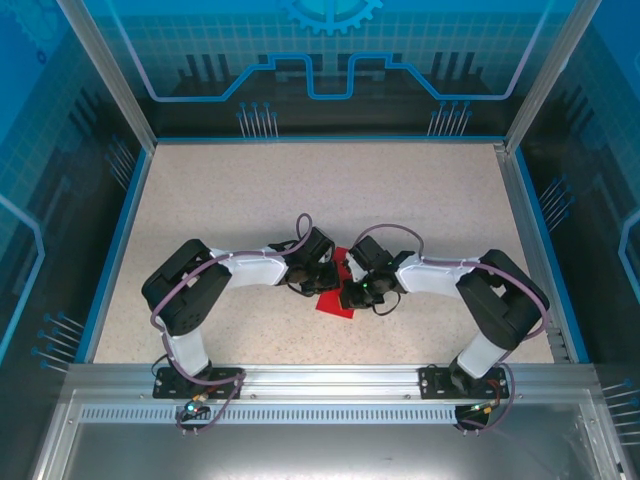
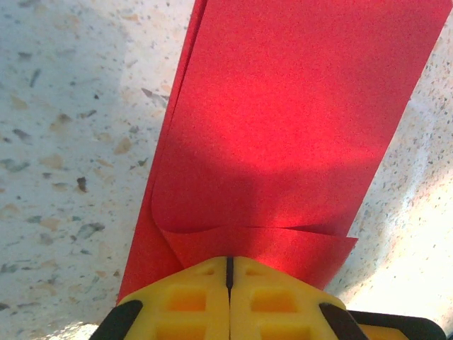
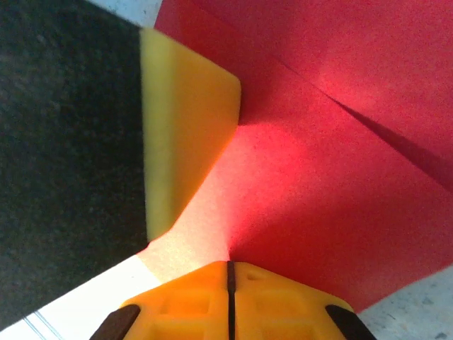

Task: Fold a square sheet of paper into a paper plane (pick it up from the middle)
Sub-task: Fold the triangle a second time at the center of the table.

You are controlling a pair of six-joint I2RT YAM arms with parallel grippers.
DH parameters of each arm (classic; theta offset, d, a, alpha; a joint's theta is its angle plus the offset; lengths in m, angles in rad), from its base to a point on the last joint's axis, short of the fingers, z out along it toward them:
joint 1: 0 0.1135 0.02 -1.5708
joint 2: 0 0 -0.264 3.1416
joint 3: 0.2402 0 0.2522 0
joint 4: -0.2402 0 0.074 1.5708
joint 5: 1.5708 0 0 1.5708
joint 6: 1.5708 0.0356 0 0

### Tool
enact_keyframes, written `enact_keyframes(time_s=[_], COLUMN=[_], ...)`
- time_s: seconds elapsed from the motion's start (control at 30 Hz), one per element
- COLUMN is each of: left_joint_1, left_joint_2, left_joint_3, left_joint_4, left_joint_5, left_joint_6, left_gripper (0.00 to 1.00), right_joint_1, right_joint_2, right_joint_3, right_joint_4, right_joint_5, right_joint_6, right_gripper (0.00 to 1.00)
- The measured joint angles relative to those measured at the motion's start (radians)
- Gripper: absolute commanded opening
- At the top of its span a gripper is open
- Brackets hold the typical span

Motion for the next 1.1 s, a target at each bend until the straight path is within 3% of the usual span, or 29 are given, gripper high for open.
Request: enact_keyframes(time_s=[1.1], left_joint_1=[0.000], left_joint_2=[0.002], left_joint_3=[0.000], left_joint_4=[0.000], left_joint_5=[0.000], left_joint_6=[-0.003], left_gripper=[0.08], right_joint_1=[0.000], right_joint_2=[-0.079], right_joint_3=[-0.085], right_joint_4=[-0.034], right_joint_5=[-0.037], right_joint_6=[-0.061], right_gripper=[0.08])
